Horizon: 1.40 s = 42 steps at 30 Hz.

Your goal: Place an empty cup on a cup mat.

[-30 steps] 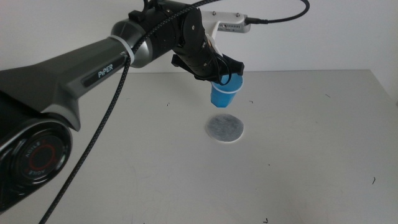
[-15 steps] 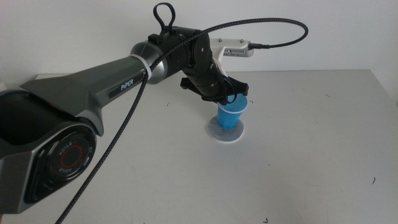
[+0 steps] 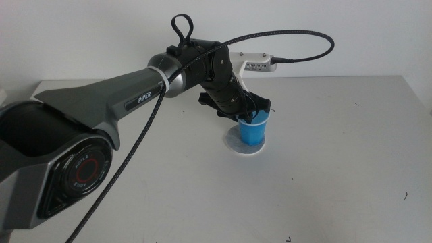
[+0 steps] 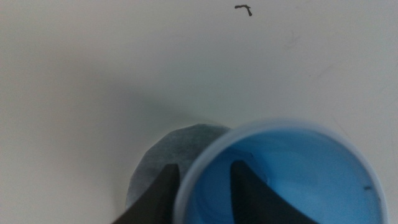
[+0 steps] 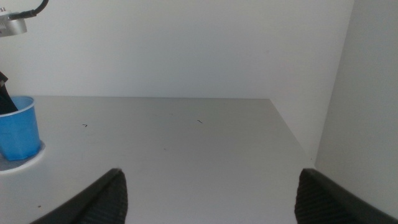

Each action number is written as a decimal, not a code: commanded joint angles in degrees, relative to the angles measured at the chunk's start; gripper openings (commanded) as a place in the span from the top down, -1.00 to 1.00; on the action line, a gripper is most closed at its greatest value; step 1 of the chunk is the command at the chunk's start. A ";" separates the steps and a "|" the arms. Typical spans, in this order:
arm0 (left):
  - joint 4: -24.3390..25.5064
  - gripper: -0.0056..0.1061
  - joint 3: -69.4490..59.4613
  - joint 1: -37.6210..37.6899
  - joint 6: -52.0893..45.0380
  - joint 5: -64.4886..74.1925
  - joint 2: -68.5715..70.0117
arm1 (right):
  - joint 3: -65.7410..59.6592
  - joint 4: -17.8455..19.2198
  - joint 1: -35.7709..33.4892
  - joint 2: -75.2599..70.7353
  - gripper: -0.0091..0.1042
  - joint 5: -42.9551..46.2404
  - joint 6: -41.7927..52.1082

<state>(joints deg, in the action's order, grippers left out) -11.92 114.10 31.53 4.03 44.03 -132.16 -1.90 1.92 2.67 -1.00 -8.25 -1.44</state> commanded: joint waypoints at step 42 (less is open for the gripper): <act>25.80 -0.99 -24.45 -0.27 4.19 2.65 55.48 | 0.66 0.52 -0.11 -1.10 -0.82 4.47 0.49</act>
<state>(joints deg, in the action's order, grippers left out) 11.17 91.89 31.42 6.69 54.82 -81.99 -1.90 1.92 2.67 -1.00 -8.25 -1.44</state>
